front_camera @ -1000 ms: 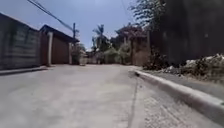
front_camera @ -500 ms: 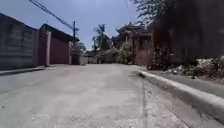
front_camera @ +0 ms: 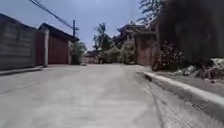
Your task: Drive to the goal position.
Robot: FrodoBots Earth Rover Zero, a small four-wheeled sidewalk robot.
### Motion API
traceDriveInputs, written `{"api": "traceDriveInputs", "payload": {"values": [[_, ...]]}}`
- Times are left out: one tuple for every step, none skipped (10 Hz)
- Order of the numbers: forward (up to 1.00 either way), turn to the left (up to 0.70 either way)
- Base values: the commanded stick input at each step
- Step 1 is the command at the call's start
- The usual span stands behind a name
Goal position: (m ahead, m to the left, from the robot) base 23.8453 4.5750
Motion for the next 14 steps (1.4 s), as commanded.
{"api": "traceDriveInputs", "payload": {"values": [[1.00,-0.14],[1.00,-0.25],[1.00,-0.36],[1.00,0.03],[1.00,0.03],[1.00,0.03],[1.00,0.03],[1.00,-0.01],[1.00,-0.06],[1.00,-0.10],[1.00,-0.14],[1.00,-0.19],[1.00,-0.23],[1.00,-0.28]]}}
